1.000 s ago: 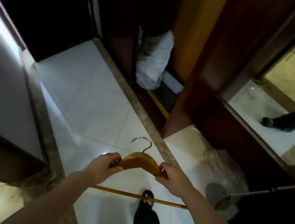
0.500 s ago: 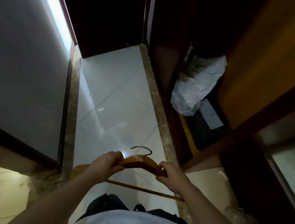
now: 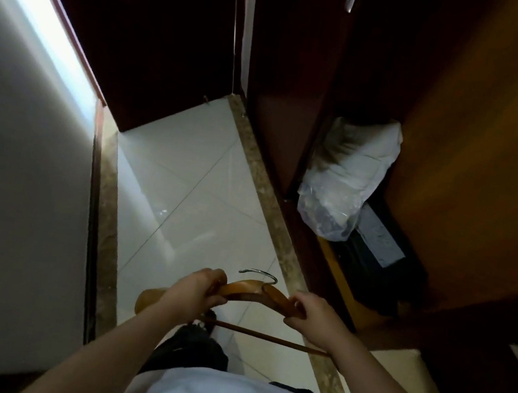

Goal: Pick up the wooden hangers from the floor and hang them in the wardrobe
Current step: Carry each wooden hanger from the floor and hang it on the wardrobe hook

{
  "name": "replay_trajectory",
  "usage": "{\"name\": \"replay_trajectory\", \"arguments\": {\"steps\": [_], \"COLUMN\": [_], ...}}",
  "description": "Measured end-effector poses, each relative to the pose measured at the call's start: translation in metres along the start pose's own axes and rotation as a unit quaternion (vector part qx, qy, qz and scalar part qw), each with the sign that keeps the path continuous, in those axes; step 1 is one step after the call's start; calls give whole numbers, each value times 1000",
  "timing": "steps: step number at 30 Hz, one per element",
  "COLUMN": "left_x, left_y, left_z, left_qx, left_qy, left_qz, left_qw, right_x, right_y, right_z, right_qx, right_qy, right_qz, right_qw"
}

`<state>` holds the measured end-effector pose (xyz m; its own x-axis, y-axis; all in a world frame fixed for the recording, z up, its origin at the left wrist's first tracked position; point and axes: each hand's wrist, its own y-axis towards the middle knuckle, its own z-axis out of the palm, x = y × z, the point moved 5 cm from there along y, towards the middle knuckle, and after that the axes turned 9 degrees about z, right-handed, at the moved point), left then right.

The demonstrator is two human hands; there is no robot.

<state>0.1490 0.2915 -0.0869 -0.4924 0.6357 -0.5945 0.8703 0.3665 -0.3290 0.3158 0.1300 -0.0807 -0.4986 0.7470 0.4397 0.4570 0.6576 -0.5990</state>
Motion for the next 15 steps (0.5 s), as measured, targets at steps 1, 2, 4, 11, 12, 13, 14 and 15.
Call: {"name": "replay_trajectory", "arguments": {"steps": [1,2,4,11,12,13,14,15], "left_x": [6,11,19,17,10,4,-5,-16], "left_y": [13,27,56,164,179,189,204,219], "left_z": [-17,-33,-66,-157,-164,-171,-177,-181], "left_qx": [6,12,21,83,88,82,80,80], "left_qy": [5,9,10,28,32,32,31,30], "left_qz": [15,30,55,149,162,173,188,205], "left_qw": [1000,999,998,985,982,981,978,975], "right_x": [10,20,38,72,72,72,68,62], "right_y": [11,21,41,86,89,91,95,98], "right_z": [-7,-13,-28,-80,-89,-96,-106,-118], "right_qx": [-7,-15,-39,-130,-140,-144,-155,-165], "right_qy": [10,21,44,156,167,169,175,183], "right_qz": [6,9,19,74,88,99,111,123], "right_qw": [1000,1000,998,976,972,970,966,961]}}
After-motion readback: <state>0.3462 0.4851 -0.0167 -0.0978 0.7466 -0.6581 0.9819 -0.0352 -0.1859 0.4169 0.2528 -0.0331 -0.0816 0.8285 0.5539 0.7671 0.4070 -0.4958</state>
